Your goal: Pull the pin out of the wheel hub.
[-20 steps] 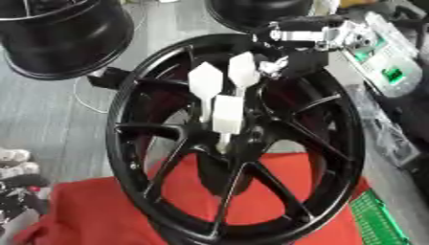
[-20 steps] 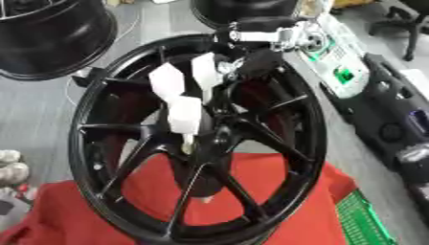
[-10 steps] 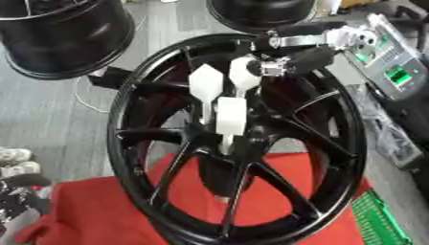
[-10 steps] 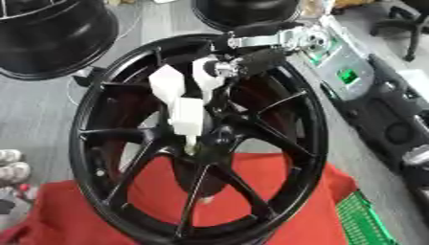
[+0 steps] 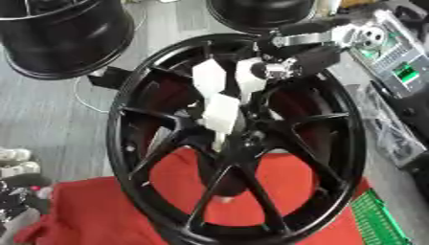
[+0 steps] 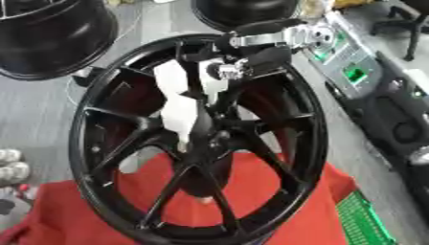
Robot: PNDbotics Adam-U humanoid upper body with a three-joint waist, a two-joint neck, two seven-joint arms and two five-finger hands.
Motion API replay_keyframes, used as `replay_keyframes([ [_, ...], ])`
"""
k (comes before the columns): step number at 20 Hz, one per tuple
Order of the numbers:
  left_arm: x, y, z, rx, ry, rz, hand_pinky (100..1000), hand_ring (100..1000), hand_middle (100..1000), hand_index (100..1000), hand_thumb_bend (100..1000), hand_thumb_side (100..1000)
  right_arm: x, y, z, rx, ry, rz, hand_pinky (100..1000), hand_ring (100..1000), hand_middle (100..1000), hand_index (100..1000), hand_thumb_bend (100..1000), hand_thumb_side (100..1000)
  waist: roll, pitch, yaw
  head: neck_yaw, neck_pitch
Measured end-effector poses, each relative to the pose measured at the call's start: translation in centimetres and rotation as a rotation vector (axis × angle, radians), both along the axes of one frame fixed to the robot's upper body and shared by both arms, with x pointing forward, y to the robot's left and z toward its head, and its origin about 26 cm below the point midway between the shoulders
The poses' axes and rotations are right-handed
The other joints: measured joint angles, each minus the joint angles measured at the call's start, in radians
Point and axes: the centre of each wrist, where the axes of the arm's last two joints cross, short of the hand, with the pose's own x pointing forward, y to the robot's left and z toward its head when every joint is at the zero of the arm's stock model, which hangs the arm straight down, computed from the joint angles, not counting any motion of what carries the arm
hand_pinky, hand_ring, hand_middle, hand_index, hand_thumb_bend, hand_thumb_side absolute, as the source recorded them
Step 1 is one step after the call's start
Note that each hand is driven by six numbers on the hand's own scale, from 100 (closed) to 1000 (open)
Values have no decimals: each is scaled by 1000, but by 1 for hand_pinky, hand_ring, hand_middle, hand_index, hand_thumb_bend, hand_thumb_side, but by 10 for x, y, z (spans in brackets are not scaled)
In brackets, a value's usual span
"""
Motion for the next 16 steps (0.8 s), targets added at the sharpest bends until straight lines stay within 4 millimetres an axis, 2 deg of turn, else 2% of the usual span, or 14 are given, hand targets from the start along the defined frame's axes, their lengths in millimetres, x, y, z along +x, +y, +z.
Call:
replay_keyframes([
  [1,0,0,0,0,0,0,688,513,690,804,100,975,0,0,0,-4,-2,-1,396,495,806,939,100,752,0,0,0,0,0],
  [5,0,0,0,0,0,0,687,512,690,804,100,975,-2,2,0,-29,-19,-8,387,484,774,922,100,371,-1,1,0,0,0],
  [10,0,0,0,0,0,0,687,512,690,803,100,976,-2,4,-3,-65,-46,-19,368,468,723,894,100,239,-1,1,1,0,0],
  [16,0,0,0,0,1,-1,687,512,691,804,100,975,-2,8,-6,-95,-93,-30,344,452,634,860,100,243,-1,1,1,0,0],
])
